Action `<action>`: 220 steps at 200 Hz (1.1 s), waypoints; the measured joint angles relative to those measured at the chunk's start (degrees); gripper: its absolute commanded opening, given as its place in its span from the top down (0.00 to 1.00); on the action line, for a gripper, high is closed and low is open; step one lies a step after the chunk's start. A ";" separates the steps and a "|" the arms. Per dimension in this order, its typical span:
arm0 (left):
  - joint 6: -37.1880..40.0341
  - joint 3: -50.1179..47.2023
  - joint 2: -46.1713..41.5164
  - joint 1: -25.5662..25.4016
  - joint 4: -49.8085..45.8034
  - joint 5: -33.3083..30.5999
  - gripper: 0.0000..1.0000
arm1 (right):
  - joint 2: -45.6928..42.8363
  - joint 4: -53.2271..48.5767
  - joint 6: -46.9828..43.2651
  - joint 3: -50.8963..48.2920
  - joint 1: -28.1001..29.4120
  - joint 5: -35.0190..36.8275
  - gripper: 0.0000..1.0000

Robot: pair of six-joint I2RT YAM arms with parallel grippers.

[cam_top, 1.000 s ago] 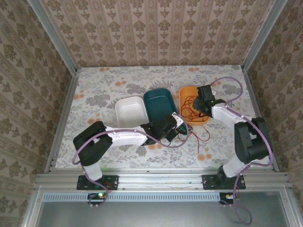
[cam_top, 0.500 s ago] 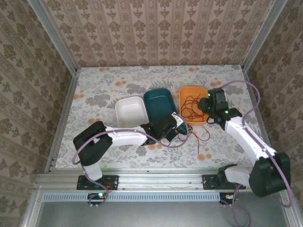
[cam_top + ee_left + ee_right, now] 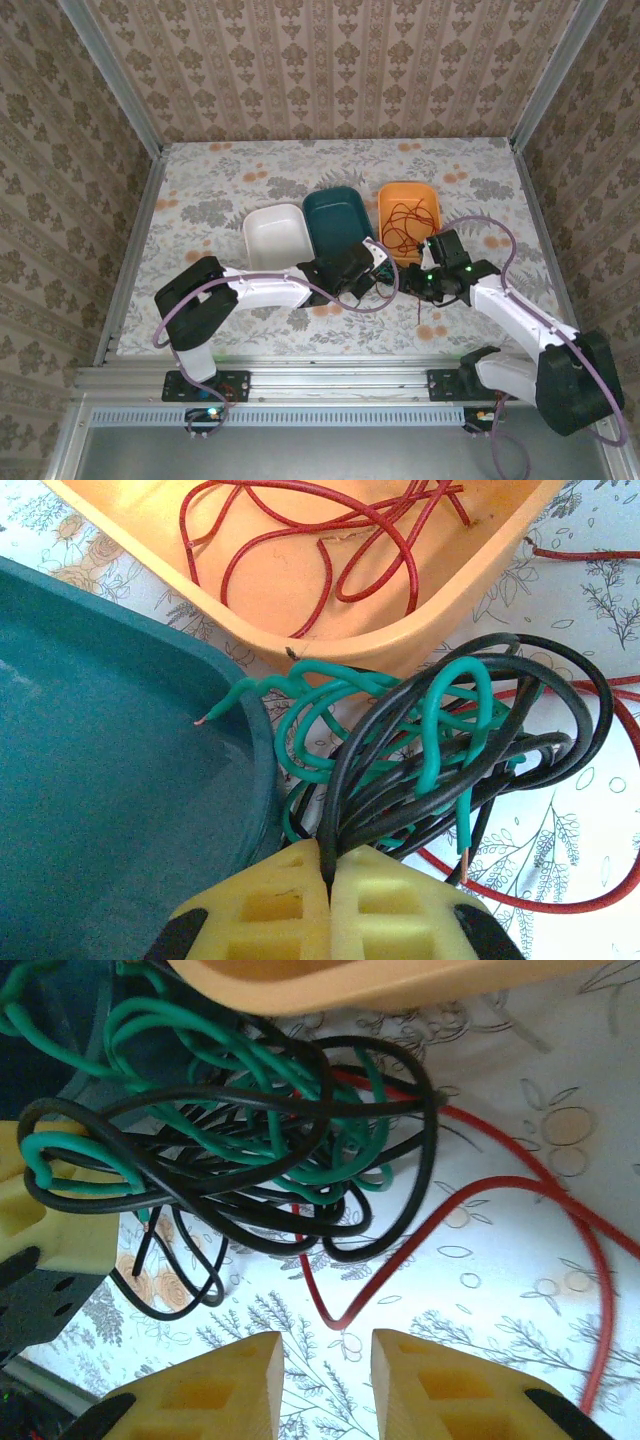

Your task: Untangle the cables

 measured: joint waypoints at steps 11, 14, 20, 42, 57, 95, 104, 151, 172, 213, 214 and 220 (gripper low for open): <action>0.00 0.02 0.00 0.00 0.00 0.00 1.00 | 1.53 0.87 -0.09 0.00 0.00 -0.94 0.69; 0.00 0.02 0.00 0.00 0.00 0.00 1.00 | 1.92 1.14 -0.20 0.00 0.00 -1.22 0.69; 0.00 0.02 0.00 0.00 0.00 0.00 1.00 | 2.86 1.57 -0.39 0.00 0.00 -1.55 0.69; 0.00 0.15 0.02 0.00 -0.04 0.00 1.00 | 5.68 2.56 -0.96 0.00 0.00 -2.10 0.69; 0.00 0.24 0.00 0.00 -0.07 -0.02 1.00 | 6.84 2.93 -1.18 0.00 0.00 -2.10 0.69; 0.00 0.24 0.02 0.00 -0.09 -0.02 1.00 | 8.66 3.28 -1.38 0.00 0.00 -1.31 0.72; 0.00 0.24 0.02 0.00 -0.09 0.00 1.00 | 8.96 3.61 -1.51 0.00 0.00 -0.98 0.78; 0.00 0.24 0.00 -0.04 -0.09 -0.02 1.00 | 7.80 3.30 -0.74 0.04 0.00 5.07 1.00; 0.00 0.26 0.02 -0.04 -0.09 0.00 1.00 | 0.94 -0.70 0.87 0.35 0.00 12.41 1.00; 0.02 0.61 0.35 -0.04 -0.13 0.02 1.00 | -14.73 -12.66 5.46 5.51 -0.17 32.09 1.00; 0.02 0.61 0.35 -0.04 -0.15 0.02 1.00 | -15.06 -13.11 5.55 5.75 -0.17 32.79 1.00; 0.02 0.61 0.35 -0.04 -0.13 0.02 1.00 | -16.35 -14.71 6.08 6.75 -0.20 35.43 1.00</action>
